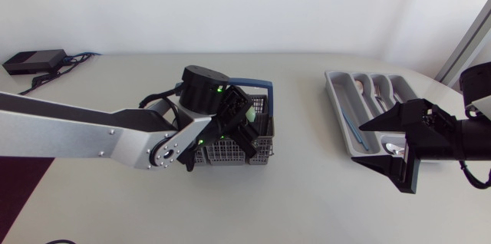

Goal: Sort the cutlery from the basket into the organizer compartments.

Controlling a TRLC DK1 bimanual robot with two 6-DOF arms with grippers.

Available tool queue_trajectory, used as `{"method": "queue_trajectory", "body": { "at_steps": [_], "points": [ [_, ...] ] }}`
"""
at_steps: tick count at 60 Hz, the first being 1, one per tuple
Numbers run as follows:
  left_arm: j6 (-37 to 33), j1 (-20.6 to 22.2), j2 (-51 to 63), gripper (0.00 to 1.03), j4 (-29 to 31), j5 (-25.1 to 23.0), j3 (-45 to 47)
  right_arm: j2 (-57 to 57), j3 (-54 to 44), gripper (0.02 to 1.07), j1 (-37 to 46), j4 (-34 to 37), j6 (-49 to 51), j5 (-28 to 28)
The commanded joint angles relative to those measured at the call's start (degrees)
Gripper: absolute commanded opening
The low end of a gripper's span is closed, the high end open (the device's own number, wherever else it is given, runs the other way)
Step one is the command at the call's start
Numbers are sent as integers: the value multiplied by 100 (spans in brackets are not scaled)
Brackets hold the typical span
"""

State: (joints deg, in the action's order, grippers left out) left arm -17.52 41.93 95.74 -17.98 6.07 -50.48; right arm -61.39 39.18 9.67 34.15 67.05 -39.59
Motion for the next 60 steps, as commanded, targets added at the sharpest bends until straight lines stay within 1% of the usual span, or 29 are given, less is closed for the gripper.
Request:
{"method": "queue_trajectory", "body": {
  "at_steps": [1, 21, 24, 27, 36, 44, 57, 58, 60],
  "points": [
    [223, -98, 225, 65, -109, 0, 21, 56, -165, 94, -53, -49, -130, -84],
    [310, -256, 463, 65, -435, -18, -50, 83, -209, 94, -88, -49, -122, -101],
    [310, -273, 498, 65, -435, -97, -85, 74, -218, 94, -88, -67, -122, -101],
    [328, -344, 524, 65, -435, -343, -146, 65, -253, 94, -88, -110, -122, -101],
    [337, -388, 577, 65, -417, -703, -322, 65, -270, 94, -79, -137, -104, -101],
    [302, -361, 621, 65, -356, -791, -516, 56, -297, 94, -79, -172, -95, -101],
    [223, -326, 735, 65, -233, -791, -735, 13, -306, 94, -44, -198, -69, -101],
    [223, -326, 762, 62, -197, -791, -753, 13, -306, 94, -44, -198, -60, -101],
    [214, -335, 770, 61, -180, -800, -762, 4, -314, 94, -36, -198, -51, -101]
  ]
}}
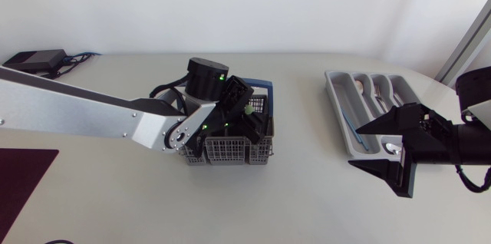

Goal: Sort the cutlery from the basket into the organizer compartments.

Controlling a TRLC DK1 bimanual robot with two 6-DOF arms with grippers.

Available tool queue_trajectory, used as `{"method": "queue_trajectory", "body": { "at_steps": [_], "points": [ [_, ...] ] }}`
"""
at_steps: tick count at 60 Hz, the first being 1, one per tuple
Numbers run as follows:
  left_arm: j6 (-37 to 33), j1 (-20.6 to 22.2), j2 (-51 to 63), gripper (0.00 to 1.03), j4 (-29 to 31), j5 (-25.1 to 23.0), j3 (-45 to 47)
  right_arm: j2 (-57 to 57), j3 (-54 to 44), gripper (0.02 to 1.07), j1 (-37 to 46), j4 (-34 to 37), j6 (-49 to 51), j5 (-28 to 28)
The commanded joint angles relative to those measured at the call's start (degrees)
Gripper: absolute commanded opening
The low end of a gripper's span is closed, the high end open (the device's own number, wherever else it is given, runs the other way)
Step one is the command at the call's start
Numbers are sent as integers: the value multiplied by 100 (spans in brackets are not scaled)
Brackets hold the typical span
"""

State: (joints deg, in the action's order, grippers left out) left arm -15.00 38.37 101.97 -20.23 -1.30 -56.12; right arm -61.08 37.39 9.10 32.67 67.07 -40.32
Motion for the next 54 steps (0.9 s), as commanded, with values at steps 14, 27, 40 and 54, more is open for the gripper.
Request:
{"method": "queue_trajectory", "body": {
  "at_steps": [14, 27, 40, 54],
  "points": [
    [-90, -14, 147, 56, 239, -142, -224, -44, -153, 94, 39, -50, -27, -29],
    [-108, 48, 16, 51, 353, -424, -66, 0, -197, 94, 48, -50, -18, -29],
    [-134, 101, -99, 48, 379, -714, 75, 52, -223, 94, 48, -50, -18, -20],
    [-134, 109, -28, 47, 467, -722, -127, 79, -249, 94, 39, -50, -18, -20]
  ]
}}
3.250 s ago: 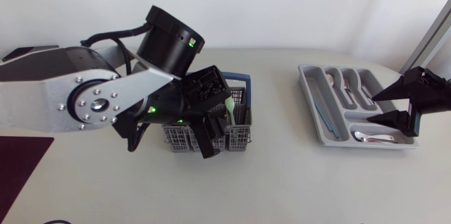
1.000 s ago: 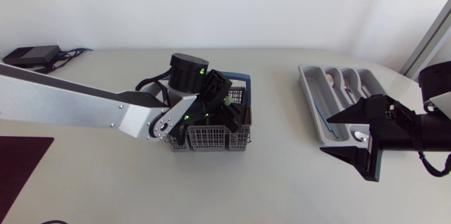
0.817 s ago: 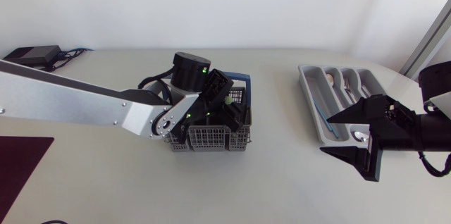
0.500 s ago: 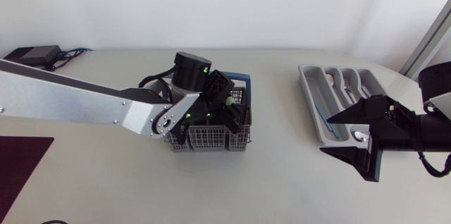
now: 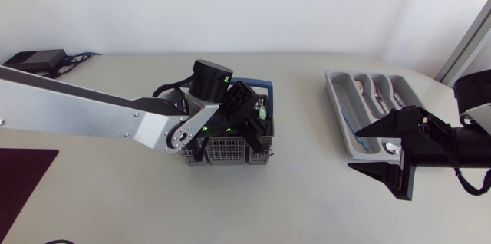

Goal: Sort the cutlery from the basket into the organizer compartments.

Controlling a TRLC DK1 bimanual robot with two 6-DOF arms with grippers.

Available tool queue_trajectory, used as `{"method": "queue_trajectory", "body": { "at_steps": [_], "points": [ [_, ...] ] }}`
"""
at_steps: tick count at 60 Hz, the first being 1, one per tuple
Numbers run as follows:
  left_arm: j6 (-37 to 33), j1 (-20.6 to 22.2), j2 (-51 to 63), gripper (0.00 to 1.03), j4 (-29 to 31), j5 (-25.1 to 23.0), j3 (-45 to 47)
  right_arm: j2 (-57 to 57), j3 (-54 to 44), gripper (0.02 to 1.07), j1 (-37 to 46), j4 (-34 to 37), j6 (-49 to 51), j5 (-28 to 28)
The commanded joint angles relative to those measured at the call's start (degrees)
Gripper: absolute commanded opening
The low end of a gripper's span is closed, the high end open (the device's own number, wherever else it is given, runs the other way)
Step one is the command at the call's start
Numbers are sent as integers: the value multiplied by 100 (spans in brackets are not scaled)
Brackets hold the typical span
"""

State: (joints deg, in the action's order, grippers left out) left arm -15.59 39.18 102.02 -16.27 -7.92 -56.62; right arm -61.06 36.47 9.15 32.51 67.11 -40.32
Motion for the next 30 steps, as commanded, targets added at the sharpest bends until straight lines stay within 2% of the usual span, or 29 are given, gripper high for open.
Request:
{"method": "queue_trajectory", "body": {
  "at_steps": [1, 23, 30],
  "points": [
    [-66, 28, -15, 47, 80, -60, -95, 76, -158, 94, 43, -34, -23, -20],
    [180, 64, 55, 42, 36, -60, -209, 103, -184, 94, 17, -34, -23, -20],
    [268, 55, 81, 37, 19, -60, -253, 103, -193, 94, 17, -34, -14, -20]
  ]
}}
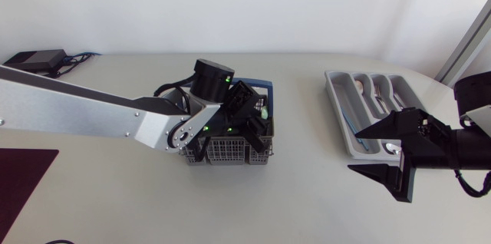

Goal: Sort the cutlery from the basket into the organizer compartments.

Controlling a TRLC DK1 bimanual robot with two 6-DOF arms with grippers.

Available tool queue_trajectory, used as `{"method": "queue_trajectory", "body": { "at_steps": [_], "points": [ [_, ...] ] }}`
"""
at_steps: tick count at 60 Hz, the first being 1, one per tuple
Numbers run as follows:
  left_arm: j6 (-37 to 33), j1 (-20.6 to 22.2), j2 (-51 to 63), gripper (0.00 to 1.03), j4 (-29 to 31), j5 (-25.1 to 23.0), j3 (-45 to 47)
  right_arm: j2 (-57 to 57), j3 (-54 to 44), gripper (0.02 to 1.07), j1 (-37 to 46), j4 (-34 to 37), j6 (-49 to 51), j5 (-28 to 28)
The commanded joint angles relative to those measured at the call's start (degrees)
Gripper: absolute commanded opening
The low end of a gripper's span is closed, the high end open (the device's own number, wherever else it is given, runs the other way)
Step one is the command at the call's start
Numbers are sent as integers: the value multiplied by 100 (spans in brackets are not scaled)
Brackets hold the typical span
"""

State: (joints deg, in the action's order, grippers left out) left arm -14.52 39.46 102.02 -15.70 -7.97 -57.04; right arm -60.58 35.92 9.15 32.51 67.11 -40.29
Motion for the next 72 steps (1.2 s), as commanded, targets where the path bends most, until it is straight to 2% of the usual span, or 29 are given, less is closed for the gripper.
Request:
{"method": "queue_trajectory", "body": {
  "at_steps": [1, 29, 38, 53, 64, 72],
  "points": [
    [169, 26, 90, 36, -38, -56, -229, 55, -147, 94, 17, -34, -14, -22],
    [213, 88, 345, 25, 59, 129, -449, 116, -164, 94, -1, -8, -14, -22],
    [275, 97, 398, 24, 191, 199, -502, 160, -200, 94, -9, 1, -14, -22],
    [345, 44, 398, 14, 182, 199, -510, 204, -244, 94, -45, 1, -5, -14],
    [442, 53, 433, 3, 208, 181, -607, 274, -279, 94, -45, 18, -5, -5],
    [442, 35, 424, 3, 226, 146, -554, 345, -287, 94, -62, 36, -23, -14]
  ]
}}
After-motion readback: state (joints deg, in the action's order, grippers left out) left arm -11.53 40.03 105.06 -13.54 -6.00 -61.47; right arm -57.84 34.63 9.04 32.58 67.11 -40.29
